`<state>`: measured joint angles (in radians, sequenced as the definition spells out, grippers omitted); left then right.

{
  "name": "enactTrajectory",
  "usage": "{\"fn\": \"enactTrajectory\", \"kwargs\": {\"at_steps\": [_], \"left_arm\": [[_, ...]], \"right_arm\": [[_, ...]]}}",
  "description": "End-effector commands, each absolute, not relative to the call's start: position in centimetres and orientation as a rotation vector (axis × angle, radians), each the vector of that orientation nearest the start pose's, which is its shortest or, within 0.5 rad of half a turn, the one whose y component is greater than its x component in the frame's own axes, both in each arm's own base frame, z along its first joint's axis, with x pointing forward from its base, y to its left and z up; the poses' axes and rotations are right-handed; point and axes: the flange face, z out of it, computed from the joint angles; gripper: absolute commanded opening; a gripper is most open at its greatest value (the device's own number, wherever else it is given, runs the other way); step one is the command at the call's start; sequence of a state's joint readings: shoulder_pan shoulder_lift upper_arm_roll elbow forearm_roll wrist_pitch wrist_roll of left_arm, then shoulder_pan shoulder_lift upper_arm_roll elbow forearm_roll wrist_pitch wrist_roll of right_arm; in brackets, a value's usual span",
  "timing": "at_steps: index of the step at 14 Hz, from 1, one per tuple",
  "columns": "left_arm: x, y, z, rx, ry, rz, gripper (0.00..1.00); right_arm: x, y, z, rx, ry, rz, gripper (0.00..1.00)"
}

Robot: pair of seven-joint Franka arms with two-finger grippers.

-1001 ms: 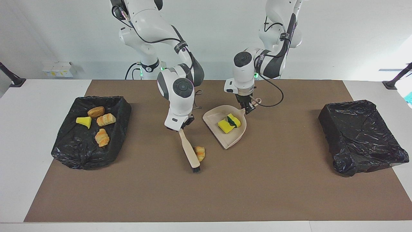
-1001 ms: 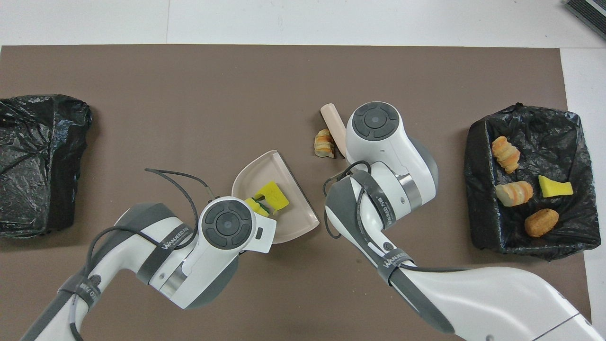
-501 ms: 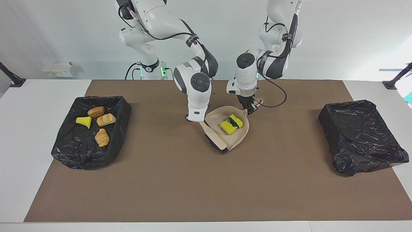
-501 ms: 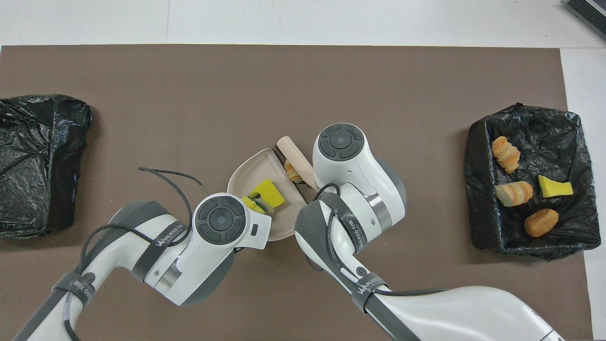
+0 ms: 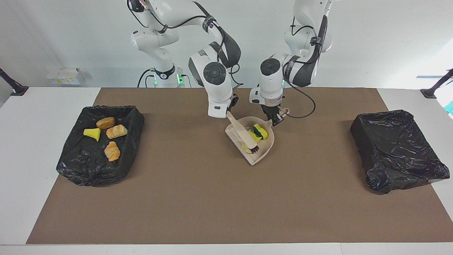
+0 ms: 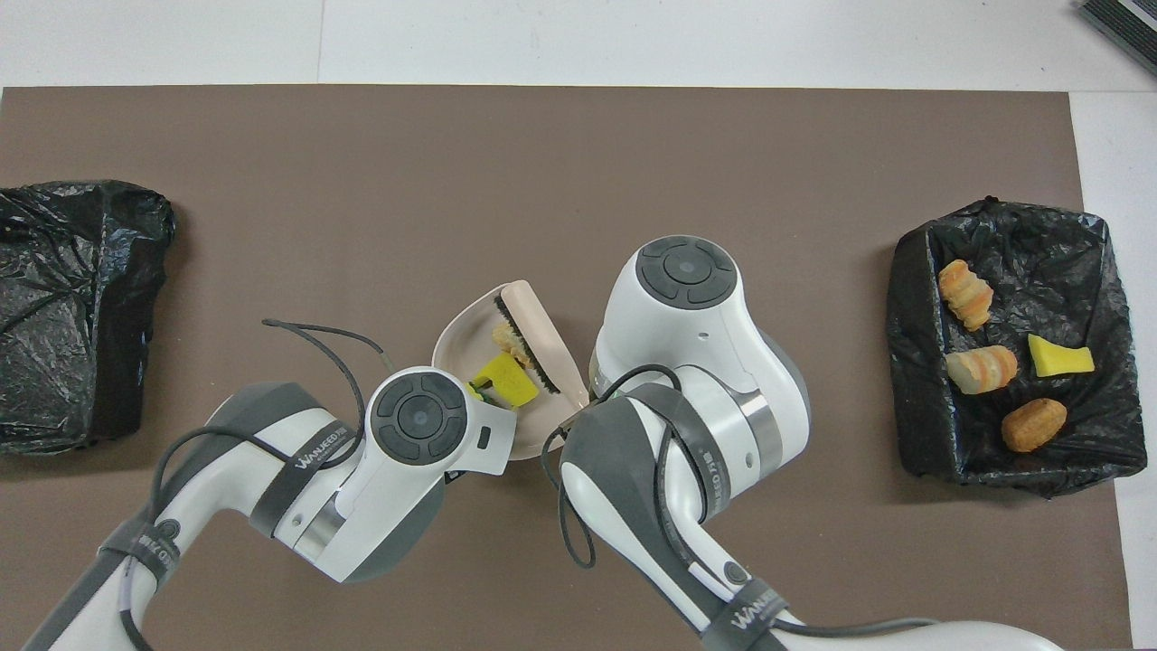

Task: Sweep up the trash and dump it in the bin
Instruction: 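Sweep the bread chunk into the dustpan with the right gripper's brush, then carry the dustpan to the bin with the left gripper while the right gripper withdraws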

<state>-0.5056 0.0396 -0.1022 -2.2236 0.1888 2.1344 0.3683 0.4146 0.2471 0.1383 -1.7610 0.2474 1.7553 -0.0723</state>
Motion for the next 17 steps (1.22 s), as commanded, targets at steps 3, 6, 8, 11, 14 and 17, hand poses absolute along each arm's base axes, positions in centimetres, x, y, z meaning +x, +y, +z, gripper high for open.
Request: {"fn": "enactTrajectory", "kwargs": {"at_steps": [3, 6, 8, 11, 14, 17], "left_arm": [[43.4, -27.9, 34.6, -2.456, 1.698, 0.16, 0.0], [44.4, -27.4, 35.3, -2.379, 1.809, 0.175, 0.0], [46.0, -25.4, 36.5, -2.371, 1.811, 0.179, 0.0], [47.6, -22.3, 39.2, -2.4, 1.763, 0.229, 0.0], [48.9, -18.2, 42.8, -2.425, 1.719, 0.156, 0.0], [49.4, -12.8, 46.1, -2.456, 1.67, 0.187, 0.0]], "right_arm": [[48.7, 29.1, 45.4, -2.809, -0.72, 0.503, 0.0], [46.6, 29.5, 46.5, -2.889, -0.605, 0.598, 0.0], [44.8, 31.1, 47.1, -2.96, -0.531, 0.624, 0.0], [42.2, 34.0, 47.8, -3.042, -0.341, 0.615, 0.0], [40.7, 36.6, 47.7, -3.046, -0.192, 0.548, 0.0], [37.5, 40.5, 44.2, -3.066, -0.105, 0.492, 0.0]]}}
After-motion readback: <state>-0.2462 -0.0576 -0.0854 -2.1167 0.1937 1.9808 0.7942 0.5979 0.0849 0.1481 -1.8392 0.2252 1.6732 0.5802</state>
